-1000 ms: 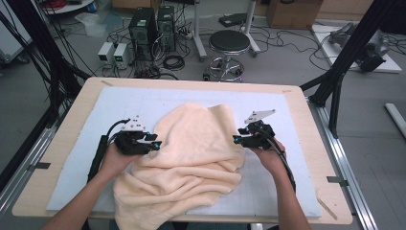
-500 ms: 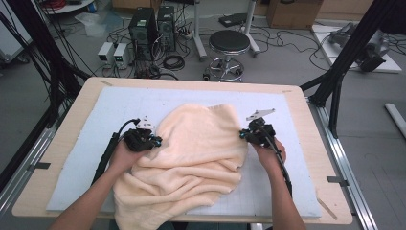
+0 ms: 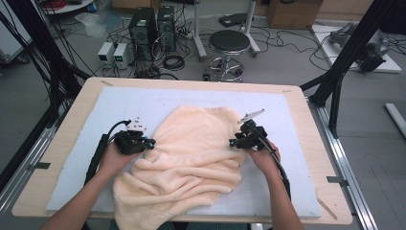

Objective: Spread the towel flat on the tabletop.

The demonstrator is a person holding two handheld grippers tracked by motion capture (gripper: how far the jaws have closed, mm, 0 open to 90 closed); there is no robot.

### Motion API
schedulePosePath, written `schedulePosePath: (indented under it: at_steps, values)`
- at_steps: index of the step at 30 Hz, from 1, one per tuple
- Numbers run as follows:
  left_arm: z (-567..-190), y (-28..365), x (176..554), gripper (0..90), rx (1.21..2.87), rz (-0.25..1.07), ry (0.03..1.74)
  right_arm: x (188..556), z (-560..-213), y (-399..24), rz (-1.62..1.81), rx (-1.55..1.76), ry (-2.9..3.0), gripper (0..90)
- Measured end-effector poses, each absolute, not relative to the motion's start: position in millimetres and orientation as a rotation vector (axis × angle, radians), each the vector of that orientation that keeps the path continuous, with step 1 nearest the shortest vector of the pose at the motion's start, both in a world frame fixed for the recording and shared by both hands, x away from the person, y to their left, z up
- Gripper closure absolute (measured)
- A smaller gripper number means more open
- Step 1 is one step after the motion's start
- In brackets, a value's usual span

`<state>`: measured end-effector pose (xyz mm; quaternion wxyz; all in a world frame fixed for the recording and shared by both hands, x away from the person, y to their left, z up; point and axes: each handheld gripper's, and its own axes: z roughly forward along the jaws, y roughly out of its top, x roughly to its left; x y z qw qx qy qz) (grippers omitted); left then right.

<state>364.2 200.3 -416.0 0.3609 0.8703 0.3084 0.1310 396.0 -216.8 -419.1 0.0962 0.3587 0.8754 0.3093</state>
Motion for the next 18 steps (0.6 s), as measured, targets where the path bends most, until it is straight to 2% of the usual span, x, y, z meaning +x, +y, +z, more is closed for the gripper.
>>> schedulePosePath:
  at_steps: [3,8,12,18]
  values:
    - [-412.4,206.0,364.3,86.1,2.208,0.339,0.81,395.2,-426.4,-213.1,0.905,1.055,2.622,61.2]
    - [-408.9,205.9,359.0,86.1,2.212,0.333,0.793,386.0,-422.3,-207.1,0.878,0.982,2.692,81.2]
    - [-406.1,204.8,343.4,86.1,2.267,0.323,0.733,369.8,-419.4,-201.9,0.871,0.884,2.742,84.6]
    - [-408.9,210.4,318.0,86.0,2.249,0.247,0.688,340.4,-423.4,-211.7,0.957,0.884,2.758,84.9]
